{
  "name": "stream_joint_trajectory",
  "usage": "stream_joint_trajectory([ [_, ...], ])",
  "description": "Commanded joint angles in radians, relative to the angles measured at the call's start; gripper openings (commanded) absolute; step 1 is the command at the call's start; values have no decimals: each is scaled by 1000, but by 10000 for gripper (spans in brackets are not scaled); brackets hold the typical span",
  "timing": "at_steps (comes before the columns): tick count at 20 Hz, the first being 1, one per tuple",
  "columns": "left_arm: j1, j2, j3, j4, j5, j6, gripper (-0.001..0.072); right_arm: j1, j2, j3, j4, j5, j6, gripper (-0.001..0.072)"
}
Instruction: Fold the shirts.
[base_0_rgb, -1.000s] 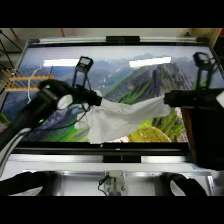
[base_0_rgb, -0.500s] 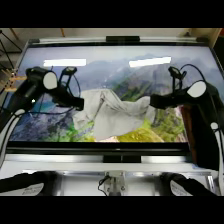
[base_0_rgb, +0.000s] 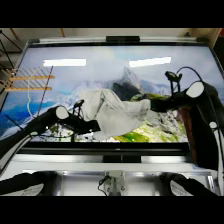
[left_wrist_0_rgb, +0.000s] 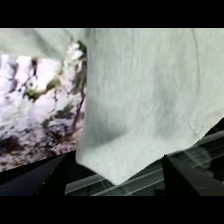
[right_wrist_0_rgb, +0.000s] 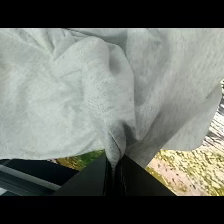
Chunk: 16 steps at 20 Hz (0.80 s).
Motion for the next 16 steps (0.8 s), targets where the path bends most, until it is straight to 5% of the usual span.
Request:
stream_joint_trajectory([
  [1,-19,-45,-43,-127,162,3,719,0,0,0,-2,7,-4,74],
  [4,-18,-69,-39,-134,166,3,691,0,0,0,-2,8,-3,74],
  [5,-18,-72,-38,-135,167,3,520,0,0,0,-1,7,-3,74],
  [7,-16,-70,-32,-142,159,44,42,0,0,0,6,7,-4,74],
  [9,-13,-46,34,-140,88,186,38,0,16,7,31,0,-45,73],
  [11,-11,32,173,-129,1,457,38,-3,67,68,24,-13,-78,73],
  [16,39,296,816,369,-63,364,38,-62,288,461,-97,-242,-144,74],
])
